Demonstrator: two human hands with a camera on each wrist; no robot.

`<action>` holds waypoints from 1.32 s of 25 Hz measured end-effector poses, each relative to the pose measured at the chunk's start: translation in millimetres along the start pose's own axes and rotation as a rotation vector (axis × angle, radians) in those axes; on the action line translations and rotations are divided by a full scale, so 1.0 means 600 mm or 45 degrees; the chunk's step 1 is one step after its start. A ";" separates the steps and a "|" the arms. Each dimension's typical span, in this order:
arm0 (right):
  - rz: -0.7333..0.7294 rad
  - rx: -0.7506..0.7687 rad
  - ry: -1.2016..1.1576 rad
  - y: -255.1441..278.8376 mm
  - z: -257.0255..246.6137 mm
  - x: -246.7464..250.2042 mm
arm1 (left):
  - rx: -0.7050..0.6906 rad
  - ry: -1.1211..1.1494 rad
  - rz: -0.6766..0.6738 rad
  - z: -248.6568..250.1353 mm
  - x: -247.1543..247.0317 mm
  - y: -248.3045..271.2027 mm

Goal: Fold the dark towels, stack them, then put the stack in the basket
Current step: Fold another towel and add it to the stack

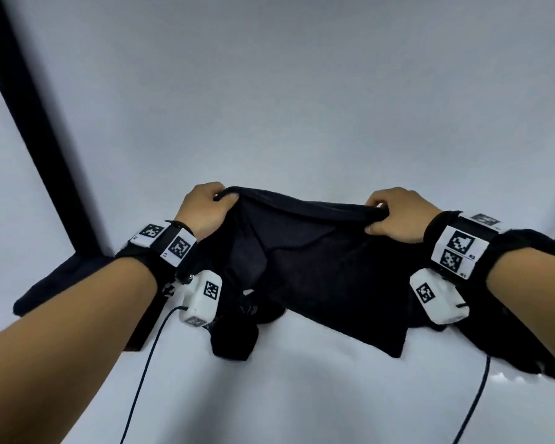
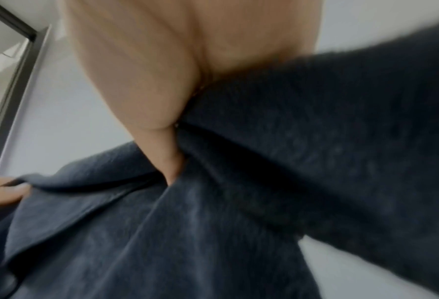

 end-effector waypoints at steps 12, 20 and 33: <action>-0.186 -0.327 -1.200 0.030 -0.185 -0.127 | -0.534 -0.024 -0.477 0.058 -0.059 0.215; -0.640 -0.183 -1.132 0.063 -0.174 -0.120 | -0.260 0.298 -0.271 0.027 -0.021 0.154; 0.027 -0.088 -1.120 0.053 -0.100 -0.020 | -0.372 -0.397 -0.330 0.016 0.048 0.119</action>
Point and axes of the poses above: each hand's wrist, its own y-axis away from the middle knuckle, its own x-axis out of the back of the hand, z = x × y, the point moved 2 cm from there along -y, towards the middle knuckle, and after that the axes turned 9 degrees about -y, right-handed, at the moved point
